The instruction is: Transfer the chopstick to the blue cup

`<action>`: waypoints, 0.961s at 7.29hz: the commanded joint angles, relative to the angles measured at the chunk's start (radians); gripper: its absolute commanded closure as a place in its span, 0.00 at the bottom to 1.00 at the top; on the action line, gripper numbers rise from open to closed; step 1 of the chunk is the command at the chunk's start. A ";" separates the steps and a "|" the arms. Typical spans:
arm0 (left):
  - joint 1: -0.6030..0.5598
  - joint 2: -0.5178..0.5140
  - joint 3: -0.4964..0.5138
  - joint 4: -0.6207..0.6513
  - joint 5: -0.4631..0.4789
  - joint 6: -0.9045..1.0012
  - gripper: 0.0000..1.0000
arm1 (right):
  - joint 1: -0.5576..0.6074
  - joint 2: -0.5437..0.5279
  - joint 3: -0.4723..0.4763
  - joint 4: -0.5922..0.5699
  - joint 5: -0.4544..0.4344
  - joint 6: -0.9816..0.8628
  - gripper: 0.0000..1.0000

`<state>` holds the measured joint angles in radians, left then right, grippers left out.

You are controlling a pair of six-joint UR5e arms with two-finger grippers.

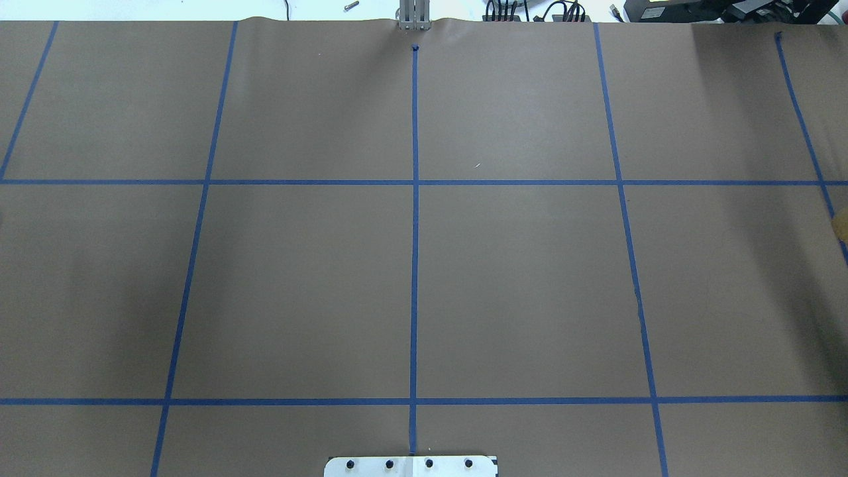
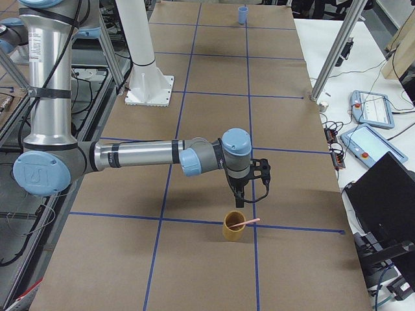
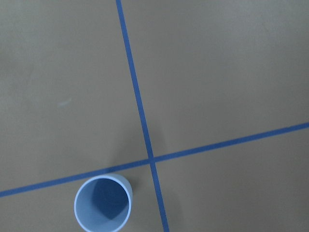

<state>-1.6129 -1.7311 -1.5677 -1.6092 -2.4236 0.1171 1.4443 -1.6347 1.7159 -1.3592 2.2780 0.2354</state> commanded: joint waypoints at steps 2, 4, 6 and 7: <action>0.007 -0.008 0.105 -0.078 -0.020 -0.005 0.03 | -0.013 0.001 -0.002 0.003 0.002 0.001 0.00; 0.019 -0.002 0.303 -0.330 0.038 -0.007 0.03 | -0.016 0.001 -0.002 0.003 0.002 0.001 0.00; 0.071 -0.001 0.344 -0.386 0.044 -0.083 0.03 | -0.019 0.001 -0.002 0.003 0.002 0.001 0.00; 0.099 -0.001 0.359 -0.415 0.067 -0.089 0.03 | -0.019 0.001 -0.002 0.003 0.002 0.001 0.00</action>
<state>-1.5478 -1.7323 -1.2313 -1.9873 -2.3761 0.0533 1.4260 -1.6337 1.7134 -1.3561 2.2795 0.2362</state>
